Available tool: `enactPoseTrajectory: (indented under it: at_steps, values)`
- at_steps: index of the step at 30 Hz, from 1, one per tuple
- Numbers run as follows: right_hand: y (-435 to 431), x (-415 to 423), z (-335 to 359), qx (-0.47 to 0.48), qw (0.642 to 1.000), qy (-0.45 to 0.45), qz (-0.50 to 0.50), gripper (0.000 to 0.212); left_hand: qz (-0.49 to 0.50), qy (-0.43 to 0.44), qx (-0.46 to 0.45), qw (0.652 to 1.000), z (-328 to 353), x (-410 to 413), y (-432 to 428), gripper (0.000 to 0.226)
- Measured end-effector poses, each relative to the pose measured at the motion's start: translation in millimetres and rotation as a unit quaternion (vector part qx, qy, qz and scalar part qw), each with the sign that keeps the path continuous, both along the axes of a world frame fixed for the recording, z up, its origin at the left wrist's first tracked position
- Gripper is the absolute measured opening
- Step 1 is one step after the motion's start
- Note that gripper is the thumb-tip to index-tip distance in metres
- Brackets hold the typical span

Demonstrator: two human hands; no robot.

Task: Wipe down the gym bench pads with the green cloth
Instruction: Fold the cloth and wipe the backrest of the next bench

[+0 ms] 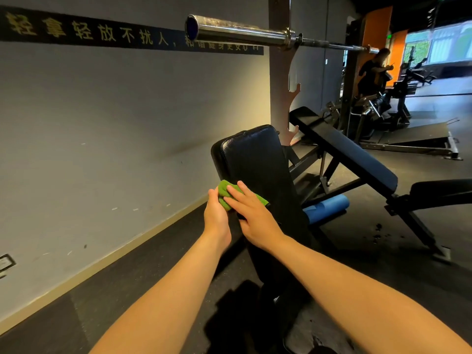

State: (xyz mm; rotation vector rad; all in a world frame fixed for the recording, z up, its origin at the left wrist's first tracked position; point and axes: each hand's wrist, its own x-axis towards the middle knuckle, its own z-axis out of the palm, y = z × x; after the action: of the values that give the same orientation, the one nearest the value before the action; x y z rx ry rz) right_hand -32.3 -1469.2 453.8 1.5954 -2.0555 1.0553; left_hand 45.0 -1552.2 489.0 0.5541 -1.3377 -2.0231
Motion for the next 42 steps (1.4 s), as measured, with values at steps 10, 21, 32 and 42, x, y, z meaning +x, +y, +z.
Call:
enactPoseTrajectory:
  at_steps: [10,21,32,42]
  values:
    - [-11,-20,27,-0.2,0.903,-0.353,-0.144,0.042,0.0,-0.092,-0.202,0.975,-13,-6,-1,0.066]
    - [7,17,-31,-0.097,0.966,-0.223,-0.09,0.055,0.042,-0.069,-0.212,0.974,-32,-13,12,0.055]
    - [15,-53,-19,-0.122,0.883,-0.382,-0.243,0.053,0.136,-0.191,-0.278,0.931,-43,-51,46,0.088]
    - [42,-77,-36,-0.076,0.951,-0.286,-0.086,0.064,0.249,-0.133,-0.289,0.915,-62,-74,62,0.088]
